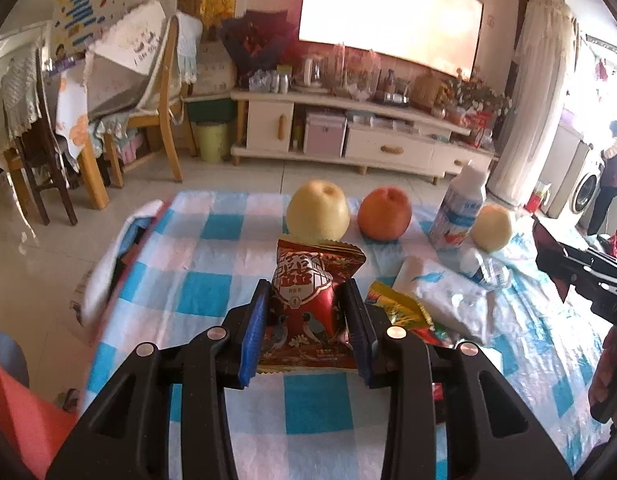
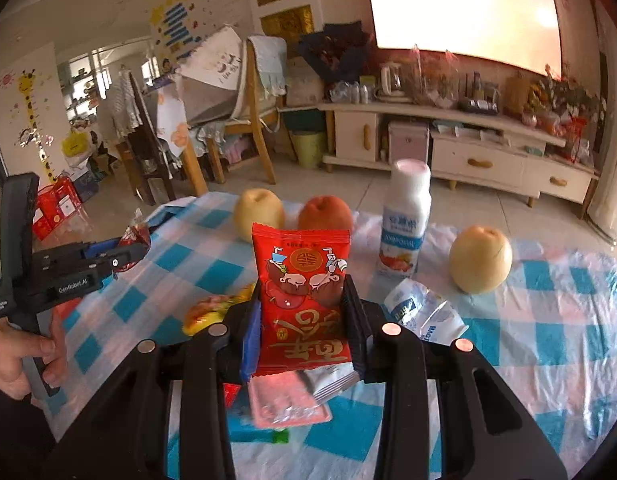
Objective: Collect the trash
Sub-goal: 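Lift both packets and carry them toward the pink bucket, then open both tools to drop the packets into the pink bucket, then move both tools back over the table, then grasp the yellow snack bag with the left tool, then hold the yellow bag with the left tool while the right tool grasps the red Tele milk bag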
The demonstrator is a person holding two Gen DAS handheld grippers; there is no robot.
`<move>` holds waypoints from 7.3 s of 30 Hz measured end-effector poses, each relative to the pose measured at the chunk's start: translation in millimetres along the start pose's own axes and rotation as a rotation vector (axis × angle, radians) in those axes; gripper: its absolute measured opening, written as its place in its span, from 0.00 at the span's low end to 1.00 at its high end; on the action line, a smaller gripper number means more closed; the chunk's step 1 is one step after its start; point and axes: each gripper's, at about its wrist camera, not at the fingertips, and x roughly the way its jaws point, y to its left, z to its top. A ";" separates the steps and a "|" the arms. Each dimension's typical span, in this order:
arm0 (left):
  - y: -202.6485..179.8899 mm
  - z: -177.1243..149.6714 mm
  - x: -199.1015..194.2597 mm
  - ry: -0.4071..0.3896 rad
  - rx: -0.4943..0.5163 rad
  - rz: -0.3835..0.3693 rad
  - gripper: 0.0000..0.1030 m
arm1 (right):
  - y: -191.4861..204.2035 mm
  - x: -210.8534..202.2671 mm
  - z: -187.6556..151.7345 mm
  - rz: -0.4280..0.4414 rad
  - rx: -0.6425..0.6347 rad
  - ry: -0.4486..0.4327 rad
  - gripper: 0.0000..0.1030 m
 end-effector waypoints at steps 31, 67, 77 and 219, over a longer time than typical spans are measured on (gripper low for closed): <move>281.3 -75.9 -238.8 -0.107 -0.267 0.394 0.37 | 407.6 43.5 57.0 0.539 -0.286 0.050 0.36; 268.9 -89.3 -195.2 -0.050 -0.270 0.310 0.82 | 297.9 42.0 25.3 0.362 -0.081 0.051 0.72; 142.6 -72.3 -139.9 -0.005 -0.149 0.154 0.82 | 159.4 -13.9 -29.3 0.158 0.010 0.037 0.72; 31.1 -10.3 18.2 0.015 -0.044 -0.013 0.15 | 88.9 76.1 -26.1 0.141 -0.148 0.135 0.42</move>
